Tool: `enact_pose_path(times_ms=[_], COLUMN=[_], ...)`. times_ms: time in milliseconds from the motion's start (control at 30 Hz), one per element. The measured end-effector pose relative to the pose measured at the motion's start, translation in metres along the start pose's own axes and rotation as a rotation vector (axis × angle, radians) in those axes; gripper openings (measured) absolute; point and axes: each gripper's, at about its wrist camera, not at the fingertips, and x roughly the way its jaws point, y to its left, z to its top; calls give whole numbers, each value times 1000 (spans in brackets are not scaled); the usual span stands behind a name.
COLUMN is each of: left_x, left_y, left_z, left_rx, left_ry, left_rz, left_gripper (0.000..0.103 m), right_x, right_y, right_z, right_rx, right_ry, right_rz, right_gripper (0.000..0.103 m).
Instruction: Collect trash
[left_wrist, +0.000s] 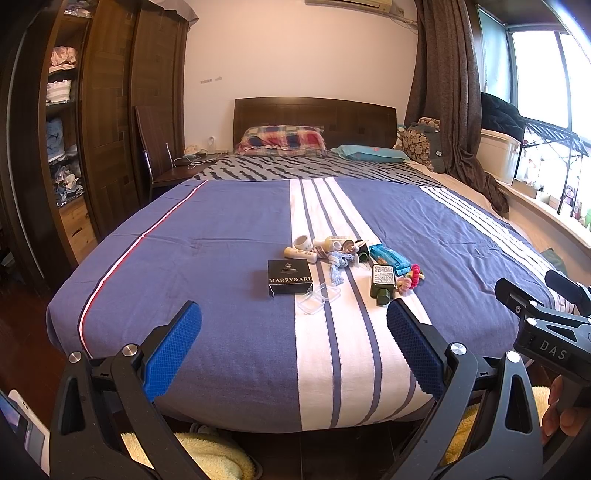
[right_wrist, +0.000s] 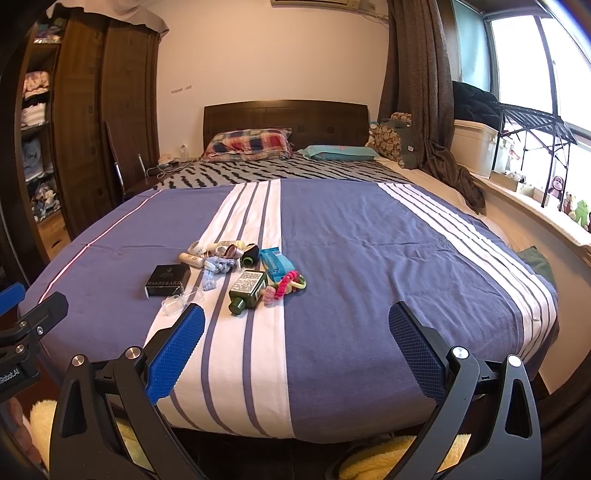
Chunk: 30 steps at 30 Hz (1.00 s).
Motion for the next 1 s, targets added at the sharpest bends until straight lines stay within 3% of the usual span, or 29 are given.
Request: enact_pose_path(times_ms=[1000], left_x=[-2], left_y=[2], left_z=[1], left_rx=[-2], left_ry=[-6], left_rz=[1], left_gripper=[95], right_x=[-2], right_y=[2], right_z=[1], right_rx=[4], right_ry=[-1], right_rz=[9], right_gripper=[100])
